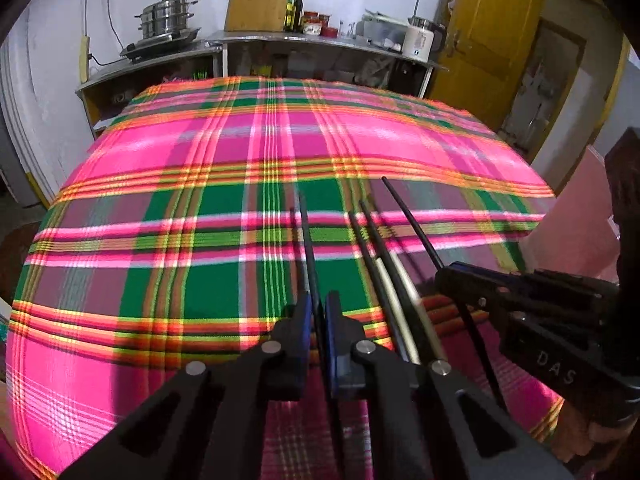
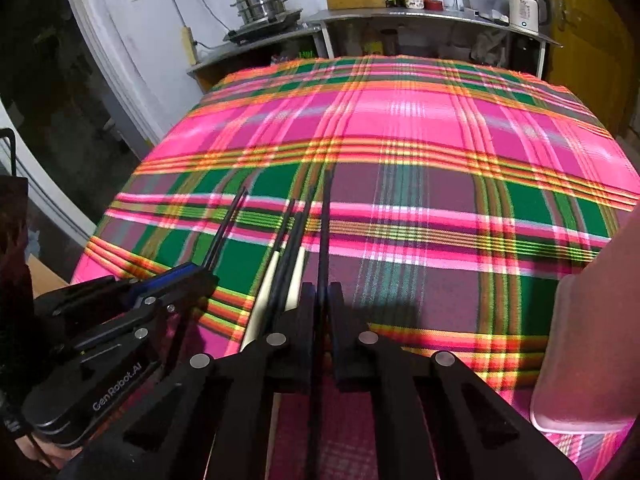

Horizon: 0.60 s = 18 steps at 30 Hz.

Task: Organize utensils
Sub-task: 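Grasp a black chopstick with the left tool while the right tool grasps another, then lift both black chopsticks and carry them over the pink basket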

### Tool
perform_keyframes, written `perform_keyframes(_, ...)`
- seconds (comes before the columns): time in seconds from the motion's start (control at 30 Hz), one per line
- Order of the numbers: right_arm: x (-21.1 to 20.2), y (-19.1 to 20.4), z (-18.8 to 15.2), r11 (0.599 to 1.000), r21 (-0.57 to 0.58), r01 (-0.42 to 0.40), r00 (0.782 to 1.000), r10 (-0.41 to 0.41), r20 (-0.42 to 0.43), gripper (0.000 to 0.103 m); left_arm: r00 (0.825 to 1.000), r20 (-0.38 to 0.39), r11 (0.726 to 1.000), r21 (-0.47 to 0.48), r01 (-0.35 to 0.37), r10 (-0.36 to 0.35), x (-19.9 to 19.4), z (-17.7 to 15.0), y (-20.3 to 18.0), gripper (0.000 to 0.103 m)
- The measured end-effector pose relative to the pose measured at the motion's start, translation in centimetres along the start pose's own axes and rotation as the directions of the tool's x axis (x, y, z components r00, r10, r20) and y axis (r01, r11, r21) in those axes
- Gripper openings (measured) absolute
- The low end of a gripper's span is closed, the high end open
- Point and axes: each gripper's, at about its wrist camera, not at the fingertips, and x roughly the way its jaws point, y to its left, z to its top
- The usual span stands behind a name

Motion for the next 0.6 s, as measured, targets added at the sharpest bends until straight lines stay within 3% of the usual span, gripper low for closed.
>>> perform_keyframes(0.43,-8.2,1.0,0.2,0.999,-0.01,-0.034,0.988,0.035,0.15,0.006,0.987,0.147,0.998,0.029,0.062,-0.065,-8.5,1.4,-1.5,0.006)
perform_keyframes(0.6,-10.4,0.6,-0.3,1.0,0.002,-0.029,0.982,0.028,0.184,0.006,0.988,0.121,0.994,0.053,0.091,-0.097,-8.5,1.3,-1.8,0.006)
